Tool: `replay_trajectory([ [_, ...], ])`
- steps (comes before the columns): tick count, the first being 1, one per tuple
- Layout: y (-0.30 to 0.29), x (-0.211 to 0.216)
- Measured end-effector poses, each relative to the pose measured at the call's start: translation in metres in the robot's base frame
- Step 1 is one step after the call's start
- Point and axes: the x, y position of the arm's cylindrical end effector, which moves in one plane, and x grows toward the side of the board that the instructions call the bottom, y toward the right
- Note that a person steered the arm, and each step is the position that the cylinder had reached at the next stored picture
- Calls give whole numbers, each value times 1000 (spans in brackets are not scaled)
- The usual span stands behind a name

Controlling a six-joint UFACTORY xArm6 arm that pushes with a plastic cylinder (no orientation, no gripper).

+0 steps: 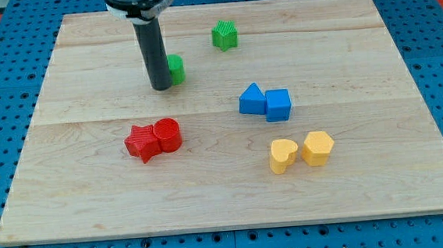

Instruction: Seperate the blue blocks

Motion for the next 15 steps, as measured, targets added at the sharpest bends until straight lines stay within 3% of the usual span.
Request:
replay_trajectory([
  [1, 0, -10],
  [3, 24, 55],
  [4, -85, 2],
  [5, -129, -35],
  [6, -98, -71],
  [7, -6, -99],
  [9, 146, -104],
  [10, 153, -103],
  [11, 129, -138],
  [12, 223, -124],
  [13, 317, -78],
  [14, 320, 9],
  [15, 249, 56],
])
